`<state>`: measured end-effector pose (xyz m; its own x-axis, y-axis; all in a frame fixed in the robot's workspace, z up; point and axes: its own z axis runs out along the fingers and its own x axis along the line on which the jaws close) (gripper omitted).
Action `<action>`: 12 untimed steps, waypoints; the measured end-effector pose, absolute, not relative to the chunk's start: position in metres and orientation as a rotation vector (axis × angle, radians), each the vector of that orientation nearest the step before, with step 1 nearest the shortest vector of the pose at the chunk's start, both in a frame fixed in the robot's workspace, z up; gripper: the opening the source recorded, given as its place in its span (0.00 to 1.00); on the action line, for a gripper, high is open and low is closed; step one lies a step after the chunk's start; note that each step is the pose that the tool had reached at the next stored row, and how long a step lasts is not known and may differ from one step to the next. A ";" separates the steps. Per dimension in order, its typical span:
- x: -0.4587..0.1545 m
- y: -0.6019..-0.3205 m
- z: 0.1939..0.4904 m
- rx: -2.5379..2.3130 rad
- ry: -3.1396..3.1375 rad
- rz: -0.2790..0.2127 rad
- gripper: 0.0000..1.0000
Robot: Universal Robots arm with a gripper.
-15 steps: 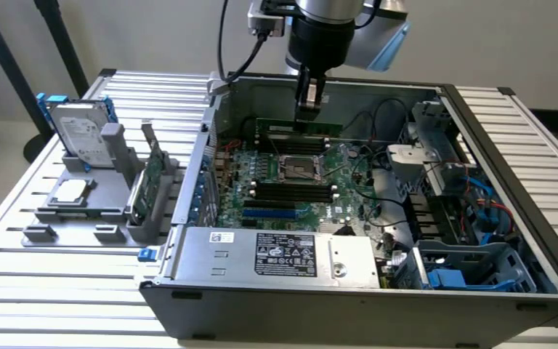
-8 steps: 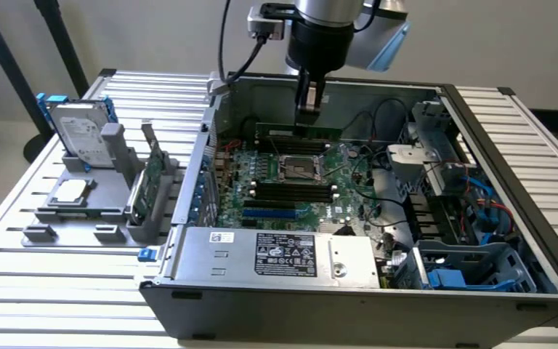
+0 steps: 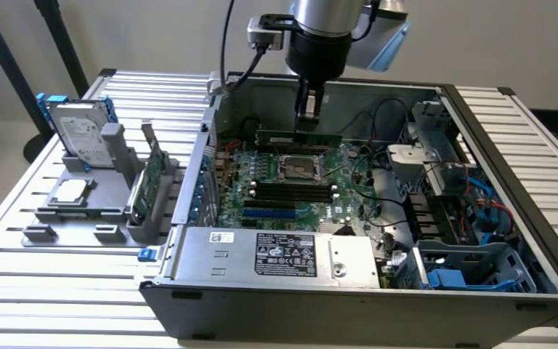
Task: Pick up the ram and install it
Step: 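Insert the ram into the slot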
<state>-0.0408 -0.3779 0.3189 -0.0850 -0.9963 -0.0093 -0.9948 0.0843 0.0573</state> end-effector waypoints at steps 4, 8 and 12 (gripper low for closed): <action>-0.042 -0.379 0.312 2.105 -2.291 -0.072 0.14; -0.042 -0.382 0.304 2.105 -2.292 -0.070 0.14; -0.042 -0.385 0.297 2.106 -2.292 -0.070 0.14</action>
